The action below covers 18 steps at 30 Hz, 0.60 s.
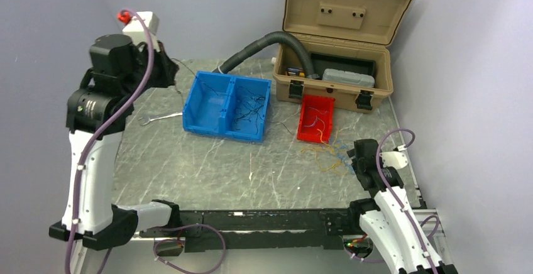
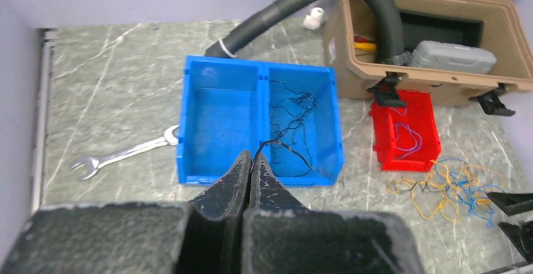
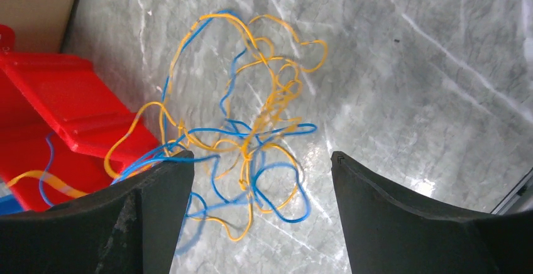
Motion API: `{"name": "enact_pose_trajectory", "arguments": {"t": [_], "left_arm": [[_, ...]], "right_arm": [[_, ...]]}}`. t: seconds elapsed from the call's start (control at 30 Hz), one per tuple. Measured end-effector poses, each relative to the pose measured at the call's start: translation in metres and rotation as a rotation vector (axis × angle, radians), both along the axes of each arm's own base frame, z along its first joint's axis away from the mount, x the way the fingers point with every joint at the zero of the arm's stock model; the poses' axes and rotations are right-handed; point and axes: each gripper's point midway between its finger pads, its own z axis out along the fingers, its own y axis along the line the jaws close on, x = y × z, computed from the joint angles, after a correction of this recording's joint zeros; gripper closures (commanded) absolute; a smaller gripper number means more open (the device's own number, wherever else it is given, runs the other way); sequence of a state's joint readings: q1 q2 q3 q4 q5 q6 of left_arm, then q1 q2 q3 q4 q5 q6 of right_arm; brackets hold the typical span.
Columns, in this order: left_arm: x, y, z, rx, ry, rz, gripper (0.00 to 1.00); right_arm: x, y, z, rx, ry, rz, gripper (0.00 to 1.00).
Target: Untangle the cables
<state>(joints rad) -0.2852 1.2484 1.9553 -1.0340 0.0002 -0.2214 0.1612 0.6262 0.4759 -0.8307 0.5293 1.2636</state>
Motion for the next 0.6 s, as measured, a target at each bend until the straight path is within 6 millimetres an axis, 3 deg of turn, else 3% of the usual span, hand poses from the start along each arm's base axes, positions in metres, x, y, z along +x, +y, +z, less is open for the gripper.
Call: {"name": "enact_pose_trajectory", "arguments": {"t": [0.1, 0.23, 0.37, 0.47, 0.6], "left_arm": [[-0.008, 0.017, 0.003, -0.007, -0.022, 0.046, 1.00], [-0.019, 0.012, 0.000, -0.023, -0.025, 0.004, 1.00], [-0.017, -0.001, 0.000, -0.043, -0.022, -0.061, 1.00], [-0.016, -0.019, 0.003, -0.078, -0.040, -0.158, 1.00], [-0.025, -0.040, 0.001, -0.120, -0.055, -0.292, 1.00]], "right_arm": [[-0.001, -0.005, 0.000, -0.028, 0.012, 0.005, 0.18], [-0.002, -0.006, 0.000, -0.058, 0.033, 0.036, 0.17], [0.004, -0.005, 0.012, -0.090, 0.012, 0.102, 0.05], [0.019, 0.012, 0.027, -0.097, -0.041, 0.262, 0.06], [0.043, 0.053, 0.052, -0.078, -0.168, 0.573, 0.08]]}}
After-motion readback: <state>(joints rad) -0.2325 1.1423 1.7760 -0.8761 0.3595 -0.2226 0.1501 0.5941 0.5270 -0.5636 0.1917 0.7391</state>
